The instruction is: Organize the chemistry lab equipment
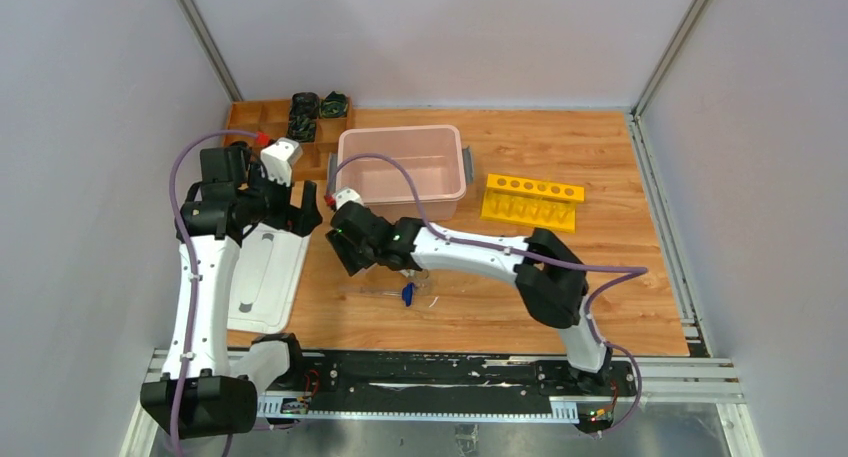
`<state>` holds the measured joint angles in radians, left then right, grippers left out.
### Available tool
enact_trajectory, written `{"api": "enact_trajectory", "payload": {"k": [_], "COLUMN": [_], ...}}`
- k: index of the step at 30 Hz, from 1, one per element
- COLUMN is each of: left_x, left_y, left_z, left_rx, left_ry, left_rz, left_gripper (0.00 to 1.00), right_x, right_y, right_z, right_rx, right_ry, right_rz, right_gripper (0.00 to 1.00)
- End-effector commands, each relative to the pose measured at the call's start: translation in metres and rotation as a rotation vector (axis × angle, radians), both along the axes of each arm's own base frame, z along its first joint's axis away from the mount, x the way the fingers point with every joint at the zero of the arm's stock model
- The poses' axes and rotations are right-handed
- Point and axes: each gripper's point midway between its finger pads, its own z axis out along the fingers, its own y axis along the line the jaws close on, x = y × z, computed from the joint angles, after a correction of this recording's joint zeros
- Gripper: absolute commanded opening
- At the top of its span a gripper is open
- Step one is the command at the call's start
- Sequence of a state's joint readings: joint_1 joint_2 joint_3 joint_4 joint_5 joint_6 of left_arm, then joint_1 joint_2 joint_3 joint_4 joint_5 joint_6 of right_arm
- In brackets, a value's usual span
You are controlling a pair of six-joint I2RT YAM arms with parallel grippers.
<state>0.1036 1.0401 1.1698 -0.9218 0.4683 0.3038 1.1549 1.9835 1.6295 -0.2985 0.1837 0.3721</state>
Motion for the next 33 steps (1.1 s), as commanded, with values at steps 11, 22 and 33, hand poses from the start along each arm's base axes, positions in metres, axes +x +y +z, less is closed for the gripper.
{"api": "enact_trajectory", "payload": {"k": [11, 22, 33], "left_x": [0.000, -0.005, -0.007], "left_y": [0.006, 0.002, -0.002], "left_z": [0.001, -0.010, -0.006], "left_rx": [-0.027, -0.034, -0.018], "left_ry": [-0.007, 0.010, -0.034], "left_rz": [0.001, -0.032, -0.101], "left_gripper": [1.00, 1.00, 1.00], "right_x": [0.023, 0.023, -0.028], "right_y": [-0.014, -0.035, -0.095], "right_z": [-0.064, -0.031, 0.083], "right_rx": [-0.264, -0.248, -0.036], "right_ry": [-0.091, -0.144, -0.154], "right_rz": [-0.067, -0.099, 0.043], "right_gripper": [0.35, 0.00, 0.00]}}
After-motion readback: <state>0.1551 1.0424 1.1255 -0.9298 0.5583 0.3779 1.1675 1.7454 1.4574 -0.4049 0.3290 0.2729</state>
